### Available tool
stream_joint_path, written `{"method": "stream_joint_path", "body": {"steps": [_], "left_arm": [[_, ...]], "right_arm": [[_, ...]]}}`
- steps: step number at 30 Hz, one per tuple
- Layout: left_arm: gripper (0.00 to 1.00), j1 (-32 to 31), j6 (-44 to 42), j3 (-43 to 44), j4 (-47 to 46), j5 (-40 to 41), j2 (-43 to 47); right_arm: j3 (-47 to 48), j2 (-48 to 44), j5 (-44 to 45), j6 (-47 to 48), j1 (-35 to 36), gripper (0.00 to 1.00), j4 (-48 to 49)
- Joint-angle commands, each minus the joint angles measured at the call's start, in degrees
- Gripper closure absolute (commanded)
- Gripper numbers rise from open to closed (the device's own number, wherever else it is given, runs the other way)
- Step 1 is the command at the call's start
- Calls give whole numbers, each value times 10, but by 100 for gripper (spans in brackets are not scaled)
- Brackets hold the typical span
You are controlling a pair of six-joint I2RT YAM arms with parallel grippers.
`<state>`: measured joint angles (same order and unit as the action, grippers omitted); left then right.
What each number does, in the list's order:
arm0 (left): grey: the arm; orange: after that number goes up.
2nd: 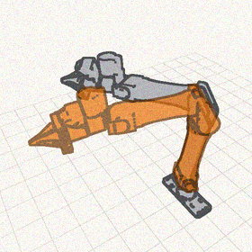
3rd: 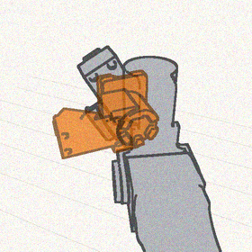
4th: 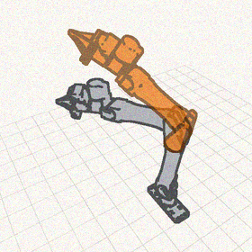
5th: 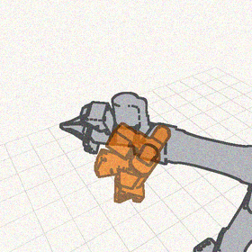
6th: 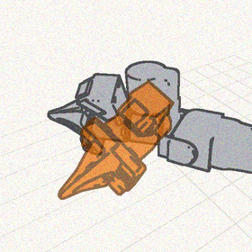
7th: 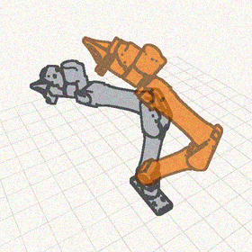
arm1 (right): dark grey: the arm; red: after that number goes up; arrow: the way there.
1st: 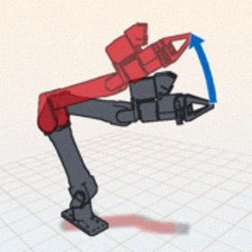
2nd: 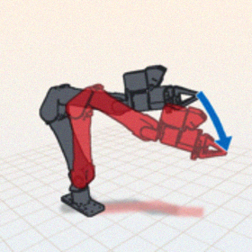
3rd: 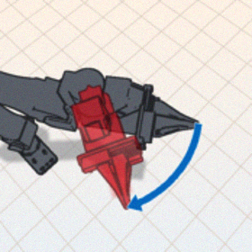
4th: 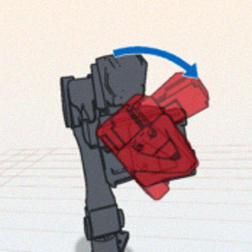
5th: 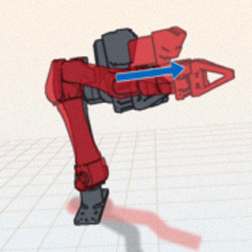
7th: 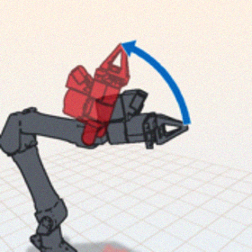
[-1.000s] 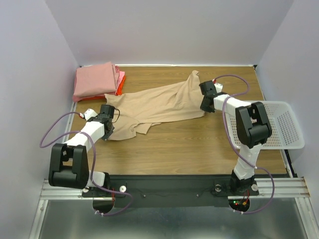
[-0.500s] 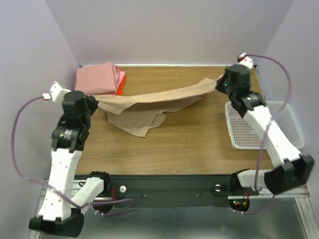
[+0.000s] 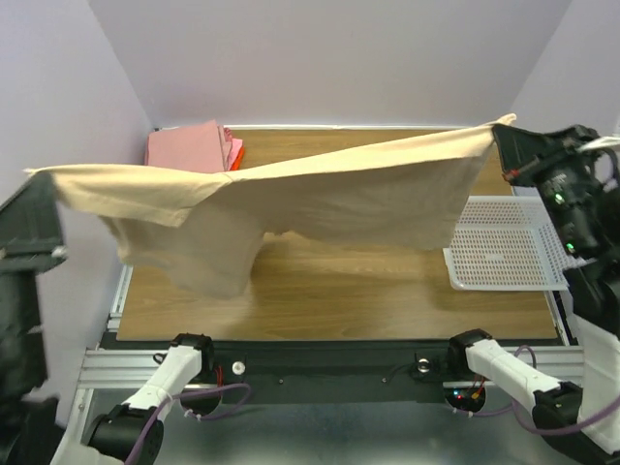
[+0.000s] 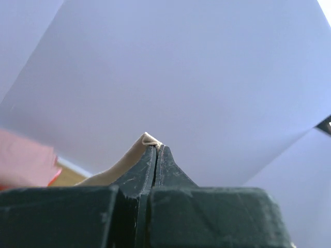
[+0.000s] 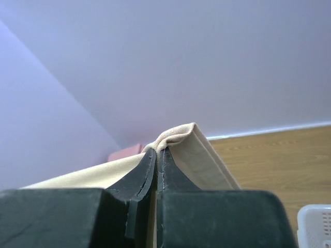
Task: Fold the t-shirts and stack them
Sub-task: Flatten the tshirt out
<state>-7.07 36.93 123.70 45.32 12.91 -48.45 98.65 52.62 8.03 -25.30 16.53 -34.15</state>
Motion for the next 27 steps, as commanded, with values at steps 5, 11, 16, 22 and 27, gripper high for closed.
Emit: {"method": "stream_joint_path", "body": {"steps": [5,11,16,22,27], "left_arm": [[100,0,-56,124,-15,-81,-18],[100,0,-58,106,-28,-68,-31],[100,0,-69,-10,-69,-29,-52],[100,2,-74,-227,-199,-8,-106],[100,2,-85,-392,-369,-60,-216]], "right_arm": [[114,-45,-111,-11,-3,100,-87],[97,-57,-94,-12,-3,100,-97],[26,-29,-53,-10,-3,100,-86],[-133,19,76,-30,-3,100,-11],[-217,142,114,-39,-3,100,86]]}}
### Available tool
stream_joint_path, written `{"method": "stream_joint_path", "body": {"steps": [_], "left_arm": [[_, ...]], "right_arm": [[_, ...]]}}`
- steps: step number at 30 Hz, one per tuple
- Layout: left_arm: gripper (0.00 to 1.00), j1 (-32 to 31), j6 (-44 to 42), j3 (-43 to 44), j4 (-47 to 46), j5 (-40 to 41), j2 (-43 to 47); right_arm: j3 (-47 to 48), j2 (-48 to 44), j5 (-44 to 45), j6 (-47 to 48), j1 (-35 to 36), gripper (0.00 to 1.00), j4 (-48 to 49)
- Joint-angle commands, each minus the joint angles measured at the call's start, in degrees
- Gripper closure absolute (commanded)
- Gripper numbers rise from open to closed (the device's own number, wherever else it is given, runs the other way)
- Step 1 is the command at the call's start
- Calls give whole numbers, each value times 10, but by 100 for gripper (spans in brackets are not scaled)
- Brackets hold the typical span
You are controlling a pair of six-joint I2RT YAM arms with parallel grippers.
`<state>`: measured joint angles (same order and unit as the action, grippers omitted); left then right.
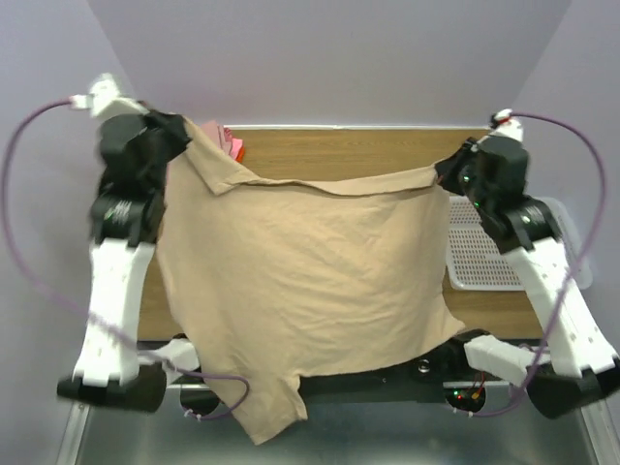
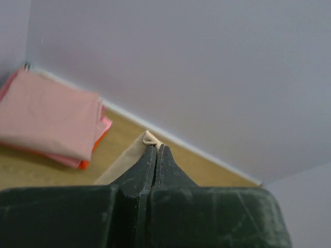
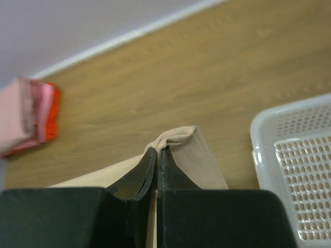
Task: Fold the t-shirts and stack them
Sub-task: Flatten the tshirt out, then fold the tshirt
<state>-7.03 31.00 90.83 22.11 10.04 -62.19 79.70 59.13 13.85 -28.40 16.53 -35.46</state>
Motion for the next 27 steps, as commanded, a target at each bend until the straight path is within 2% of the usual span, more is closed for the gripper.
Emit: {"method": "stream_joint_path", "body": {"steps": [1,4,7,15,21,27], "left_arm": [[100,1,-33,-71,-142,-29,-106],[100,1,-51,-63,-145,15,-215],[100,2,-58,-12,-138,32,-344],[100,1,-81,85,-158,40,-486],[100,1,-80,95,-156,36,-512],[100,0,-47,-24,-177,38,-424]], "right_arm": [[-30,103,54,-4,-3,99,108],[-20,234,65,3,-14,100,137],[52,365,56,10,-32,100,145],[226,598,29,47,-59,100,145],[279,646,17,55,-75,100,145],[291,652,1,83,-81,100,145]]}}
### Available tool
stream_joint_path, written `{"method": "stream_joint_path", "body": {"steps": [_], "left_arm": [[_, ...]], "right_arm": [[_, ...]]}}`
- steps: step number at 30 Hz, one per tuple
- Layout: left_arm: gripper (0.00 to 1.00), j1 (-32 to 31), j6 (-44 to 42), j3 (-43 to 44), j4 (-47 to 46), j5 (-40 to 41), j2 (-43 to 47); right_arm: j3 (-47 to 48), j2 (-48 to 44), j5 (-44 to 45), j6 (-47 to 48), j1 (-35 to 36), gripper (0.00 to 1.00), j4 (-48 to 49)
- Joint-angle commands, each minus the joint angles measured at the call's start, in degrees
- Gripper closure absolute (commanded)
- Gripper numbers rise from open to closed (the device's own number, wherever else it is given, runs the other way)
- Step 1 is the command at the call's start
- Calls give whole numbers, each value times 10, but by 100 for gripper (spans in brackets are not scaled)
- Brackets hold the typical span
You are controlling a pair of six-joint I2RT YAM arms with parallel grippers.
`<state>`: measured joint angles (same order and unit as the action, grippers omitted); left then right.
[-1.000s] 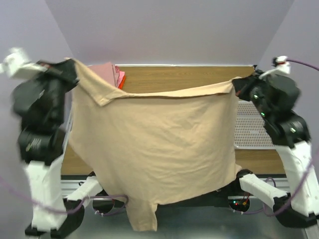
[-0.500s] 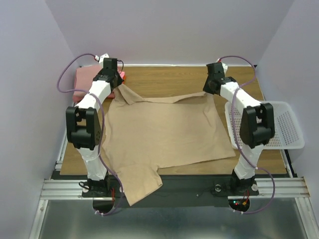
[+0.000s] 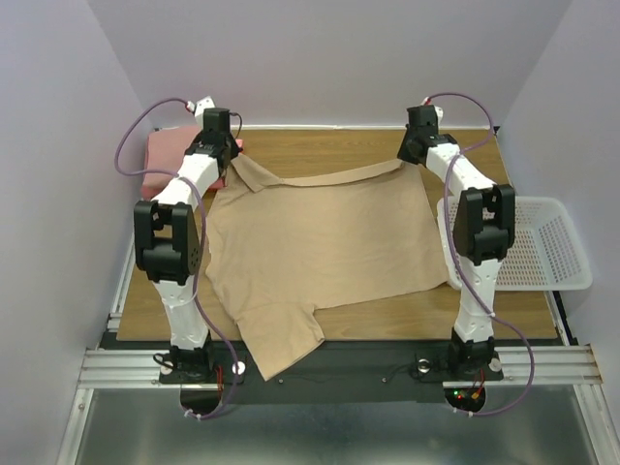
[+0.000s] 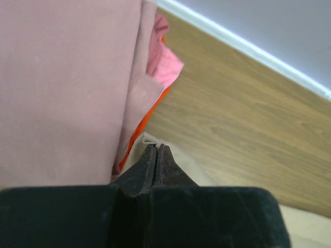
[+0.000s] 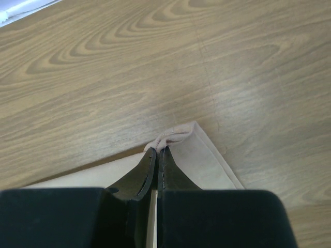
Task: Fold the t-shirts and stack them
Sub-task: Fold the tshirt
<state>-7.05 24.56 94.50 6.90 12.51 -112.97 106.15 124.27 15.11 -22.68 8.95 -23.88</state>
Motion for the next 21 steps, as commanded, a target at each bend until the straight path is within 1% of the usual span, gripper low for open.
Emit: {"method": "stream_joint_path", "body": {"steps": [1,3,4,9,10,13,16,17,21], "left_arm": [[100,-1,27,-102,-32,11,99],[100,-2,39,-138,-38,13,142],[100,-4,46,-170,-39,13,156],[100,-19,95,-271,-31,18,242],[100,-20,108,-304,-29,20,257],[100,-25,138,-350,-29,19,316],[100,-36,165,-415,-22,26,376],[100,-38,174,-427,-14,28,405],[100,-44,210,-475,11,32,473]], "right_arm": [[24,-3,-15,26,-6,100,29],[7,-10,-27,26,-5,100,29],[0,-19,-30,26,-5,100,29],[-46,-52,-23,32,-5,100,29],[-53,-59,-22,32,-6,100,29],[-68,-79,-21,35,-6,100,29],[-87,-91,-19,40,-5,99,29],[-91,-95,-19,45,-6,100,29],[-107,-116,-12,50,-6,100,28]]}}
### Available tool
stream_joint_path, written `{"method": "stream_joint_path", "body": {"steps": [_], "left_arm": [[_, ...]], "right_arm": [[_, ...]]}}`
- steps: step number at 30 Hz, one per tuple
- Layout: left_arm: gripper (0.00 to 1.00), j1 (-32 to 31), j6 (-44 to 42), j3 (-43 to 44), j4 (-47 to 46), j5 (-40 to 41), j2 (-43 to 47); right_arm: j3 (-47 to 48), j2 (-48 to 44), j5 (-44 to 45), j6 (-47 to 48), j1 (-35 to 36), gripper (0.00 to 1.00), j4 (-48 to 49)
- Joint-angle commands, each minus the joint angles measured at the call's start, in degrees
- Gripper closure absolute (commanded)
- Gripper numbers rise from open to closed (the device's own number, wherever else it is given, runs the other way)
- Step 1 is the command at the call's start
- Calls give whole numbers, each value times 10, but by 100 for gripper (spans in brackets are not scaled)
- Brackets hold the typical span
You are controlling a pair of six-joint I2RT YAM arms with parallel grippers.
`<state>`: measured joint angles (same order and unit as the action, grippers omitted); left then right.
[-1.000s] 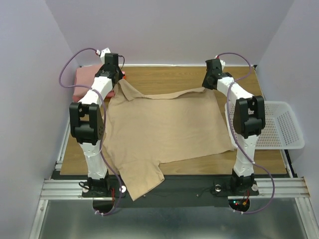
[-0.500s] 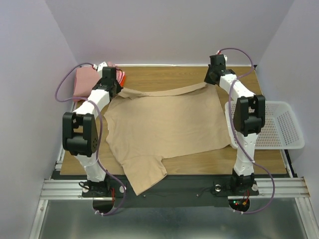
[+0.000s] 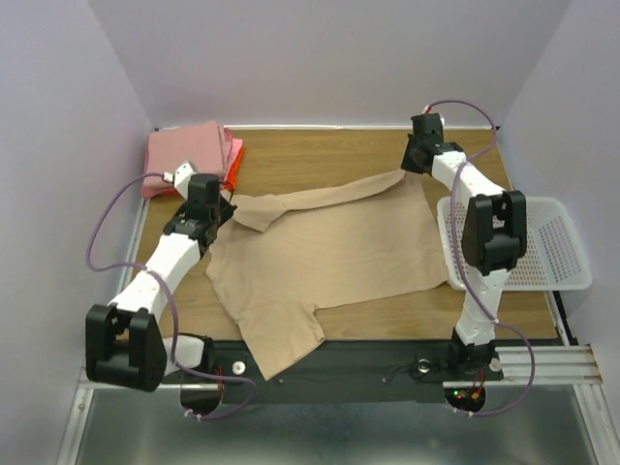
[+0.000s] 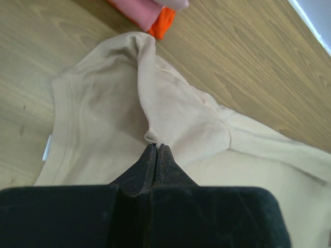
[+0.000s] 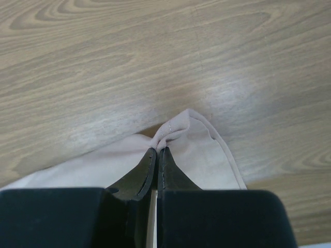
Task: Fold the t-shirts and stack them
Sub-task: Fold the tshirt
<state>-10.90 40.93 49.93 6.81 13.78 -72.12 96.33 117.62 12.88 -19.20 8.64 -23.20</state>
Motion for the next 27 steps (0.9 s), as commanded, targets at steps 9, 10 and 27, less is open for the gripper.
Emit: {"method": "stream_joint_path", "body": {"steps": [9,10,27], "left_arm": [[100,-54,133,-114,89,41,140],[100,-56,141,-118,100,44,146],[100,-57,182,-165,174,20,224]], "right_arm": [[-32,-71,23,31,-3,100,12],[-34,-71,26,33,-3,100,11],[-42,-73,36,55,-5,99,-15]]}}
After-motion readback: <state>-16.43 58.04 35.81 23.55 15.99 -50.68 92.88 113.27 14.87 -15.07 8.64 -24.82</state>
